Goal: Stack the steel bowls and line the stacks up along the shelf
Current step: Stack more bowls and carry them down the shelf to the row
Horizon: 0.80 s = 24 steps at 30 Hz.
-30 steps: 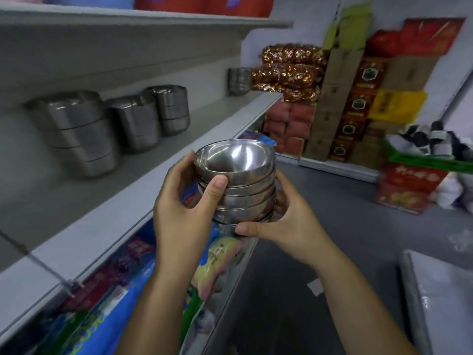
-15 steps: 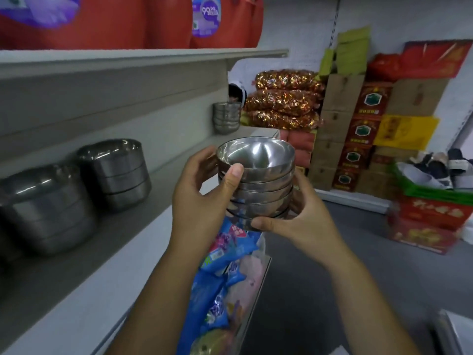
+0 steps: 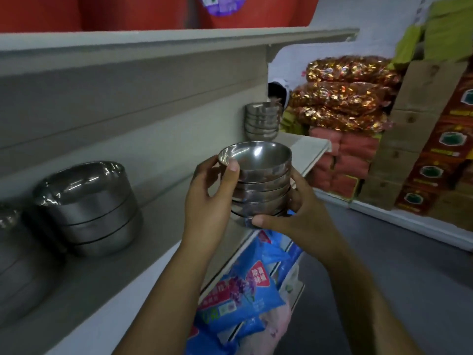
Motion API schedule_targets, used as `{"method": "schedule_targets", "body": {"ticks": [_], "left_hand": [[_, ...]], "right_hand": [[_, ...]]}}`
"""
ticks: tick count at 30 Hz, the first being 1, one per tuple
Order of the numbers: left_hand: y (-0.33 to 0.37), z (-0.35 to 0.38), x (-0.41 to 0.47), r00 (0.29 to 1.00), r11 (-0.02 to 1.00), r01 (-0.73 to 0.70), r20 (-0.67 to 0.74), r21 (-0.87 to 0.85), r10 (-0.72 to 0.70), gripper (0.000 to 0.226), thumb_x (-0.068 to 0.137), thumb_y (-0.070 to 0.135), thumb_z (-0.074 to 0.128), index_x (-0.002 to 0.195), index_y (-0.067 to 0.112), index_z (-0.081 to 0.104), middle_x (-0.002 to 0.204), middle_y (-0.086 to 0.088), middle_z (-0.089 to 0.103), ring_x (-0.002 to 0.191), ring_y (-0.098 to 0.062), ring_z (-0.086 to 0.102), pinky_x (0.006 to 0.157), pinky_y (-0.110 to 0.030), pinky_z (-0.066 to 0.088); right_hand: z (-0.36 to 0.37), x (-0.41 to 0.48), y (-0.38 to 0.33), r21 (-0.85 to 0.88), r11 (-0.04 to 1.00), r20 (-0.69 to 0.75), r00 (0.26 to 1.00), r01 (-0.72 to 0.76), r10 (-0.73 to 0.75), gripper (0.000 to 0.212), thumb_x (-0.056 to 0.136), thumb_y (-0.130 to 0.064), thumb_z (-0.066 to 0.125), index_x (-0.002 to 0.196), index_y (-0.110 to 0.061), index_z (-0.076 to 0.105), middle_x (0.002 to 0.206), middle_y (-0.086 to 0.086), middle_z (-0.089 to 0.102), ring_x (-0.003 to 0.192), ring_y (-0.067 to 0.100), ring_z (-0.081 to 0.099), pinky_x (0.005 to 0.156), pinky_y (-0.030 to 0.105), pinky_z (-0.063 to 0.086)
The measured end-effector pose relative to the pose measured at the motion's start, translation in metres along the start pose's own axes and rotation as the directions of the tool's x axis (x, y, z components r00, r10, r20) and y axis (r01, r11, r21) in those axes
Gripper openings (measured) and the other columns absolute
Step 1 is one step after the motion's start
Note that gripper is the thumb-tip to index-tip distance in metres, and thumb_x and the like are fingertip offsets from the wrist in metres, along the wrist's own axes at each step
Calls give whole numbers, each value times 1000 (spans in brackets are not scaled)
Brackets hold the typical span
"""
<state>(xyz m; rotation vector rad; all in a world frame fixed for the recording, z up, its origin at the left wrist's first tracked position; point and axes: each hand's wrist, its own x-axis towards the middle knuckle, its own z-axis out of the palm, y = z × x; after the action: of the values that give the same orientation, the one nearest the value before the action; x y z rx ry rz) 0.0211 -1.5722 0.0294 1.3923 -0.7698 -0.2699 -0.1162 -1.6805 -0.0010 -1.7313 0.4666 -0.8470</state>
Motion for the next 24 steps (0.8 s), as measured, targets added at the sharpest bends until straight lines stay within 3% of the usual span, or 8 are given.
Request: {"method": "schedule_targets", "body": {"ticks": [3,5,8,11,14,16,20,24], "left_hand": [[-11,11,34,995,999,39,-94,30,-36,33,94,49,64,125,39,62,115,13,71,103,3,67,89,-22,57],[-18,17,58,983,996,90,-162,29,-84,29,94,47,64,122,40,63,109,16,72,97,5,68,82,-16,55],[-31,24,97,973,985,125,-209,116,-99,32,93,53,60,122,40,63,112,16,71,105,0,67,92,-26,54],[-45,30,122,969,975,122,-234,187,-77,44,93,60,55,130,37,62,120,15,69,107,1,64,88,-23,51],[-58,36,138,957,979,143,-274,145,-99,50,90,63,57,131,34,60,122,15,68,109,-2,65,92,-27,52],[-68,41,149,951,981,156,-288,119,-116,60,81,70,59,128,32,62,121,13,70,110,-7,67,98,-36,54],[-78,52,166,955,978,151,-278,147,-105,66,76,74,59,126,32,64,121,11,71,112,-9,67,102,-42,53],[-87,60,178,967,978,124,-240,170,-81,62,79,67,61,132,34,61,127,13,67,118,-7,64,105,-39,51]], "right_hand": [[-4,56,19,56,998,80,997,6,-11,91,62,6,91,124,-47,50,113,-19,74,107,-1,69,82,14,55],[-6,93,33,81,997,138,990,6,-17,94,61,7,91,129,-44,50,116,-13,74,108,2,70,83,16,55],[-7,138,52,110,994,218,975,13,-37,95,62,13,88,139,-25,49,121,-1,73,112,13,70,87,24,57],[-10,178,70,141,990,285,957,15,-55,88,62,20,84,133,-22,52,116,-1,75,110,16,71,87,28,59],[-11,209,88,115,992,344,935,48,-85,97,62,5,93,143,-23,48,128,5,69,118,24,67,101,48,55],[-12,223,98,109,993,345,935,47,-82,102,60,0,96,146,-25,46,132,3,68,121,21,66,103,51,53],[-15,244,113,143,988,355,929,54,-103,98,63,10,90,147,-15,45,133,4,67,122,20,65,101,43,55],[-18,263,118,144,988,340,935,52,-99,89,65,10,88,139,-22,50,119,-16,70,112,0,66,87,17,54]]}}
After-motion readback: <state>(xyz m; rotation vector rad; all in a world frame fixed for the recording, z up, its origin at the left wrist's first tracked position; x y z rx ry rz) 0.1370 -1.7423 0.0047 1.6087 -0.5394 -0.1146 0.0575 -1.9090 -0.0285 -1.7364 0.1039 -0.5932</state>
